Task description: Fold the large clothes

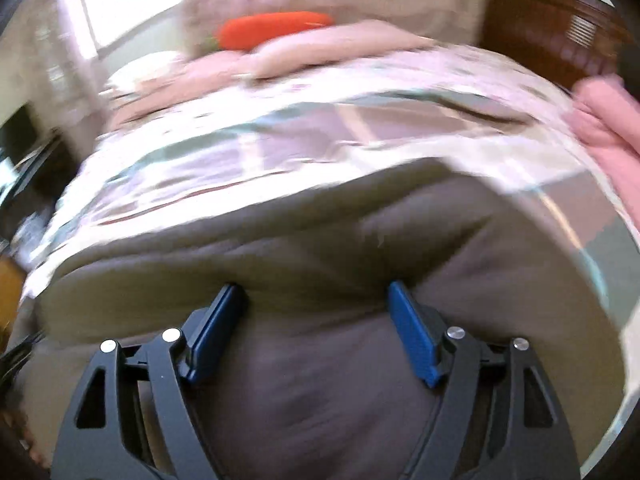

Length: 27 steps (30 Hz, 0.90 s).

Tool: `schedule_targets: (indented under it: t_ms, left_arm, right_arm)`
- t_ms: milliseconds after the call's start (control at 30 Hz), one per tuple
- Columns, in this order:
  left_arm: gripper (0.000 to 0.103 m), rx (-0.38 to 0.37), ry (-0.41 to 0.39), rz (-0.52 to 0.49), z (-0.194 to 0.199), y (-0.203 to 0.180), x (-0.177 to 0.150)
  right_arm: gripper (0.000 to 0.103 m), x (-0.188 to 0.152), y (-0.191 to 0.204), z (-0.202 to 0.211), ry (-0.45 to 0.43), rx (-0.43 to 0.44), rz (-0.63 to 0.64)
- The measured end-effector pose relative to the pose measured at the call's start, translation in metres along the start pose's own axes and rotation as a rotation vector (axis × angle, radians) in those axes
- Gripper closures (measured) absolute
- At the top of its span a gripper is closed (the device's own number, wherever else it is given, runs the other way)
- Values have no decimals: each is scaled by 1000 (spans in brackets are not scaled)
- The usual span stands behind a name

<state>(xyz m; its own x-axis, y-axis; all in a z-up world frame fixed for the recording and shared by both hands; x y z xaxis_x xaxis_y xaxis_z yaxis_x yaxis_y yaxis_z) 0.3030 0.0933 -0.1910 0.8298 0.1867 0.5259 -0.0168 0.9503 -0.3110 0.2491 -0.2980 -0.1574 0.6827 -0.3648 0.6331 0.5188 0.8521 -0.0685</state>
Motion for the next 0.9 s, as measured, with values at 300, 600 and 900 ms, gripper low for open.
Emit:
schedule_targets:
  t_ms: [300,600,900]
  left_arm:
    - [61,199,-19,123,20,55,8]
    - [32,-57,-96,-227,65,-103,3]
    - [30,-35,20,-42,8,-18,4]
  right_arm:
    - [27,-1,-98,-36,139,-219,-197]
    - [27,10,39,67,-24,103,47]
    - [13,2,-30,-17,98,-71,-62]
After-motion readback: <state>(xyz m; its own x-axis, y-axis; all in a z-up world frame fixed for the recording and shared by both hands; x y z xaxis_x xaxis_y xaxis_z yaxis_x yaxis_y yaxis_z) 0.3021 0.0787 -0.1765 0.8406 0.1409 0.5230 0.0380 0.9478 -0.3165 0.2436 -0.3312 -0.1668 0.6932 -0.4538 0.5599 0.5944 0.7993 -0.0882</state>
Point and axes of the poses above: each gripper's, at about its wrist camera, not at the fingertips, and z roughly against the way its jaws point, y to its left, x to its top, the point moved 4 cm from there along -z, roughly the way its jaws point, and after that the axes turned 15 degrees about -x, right-handed, at the moved point
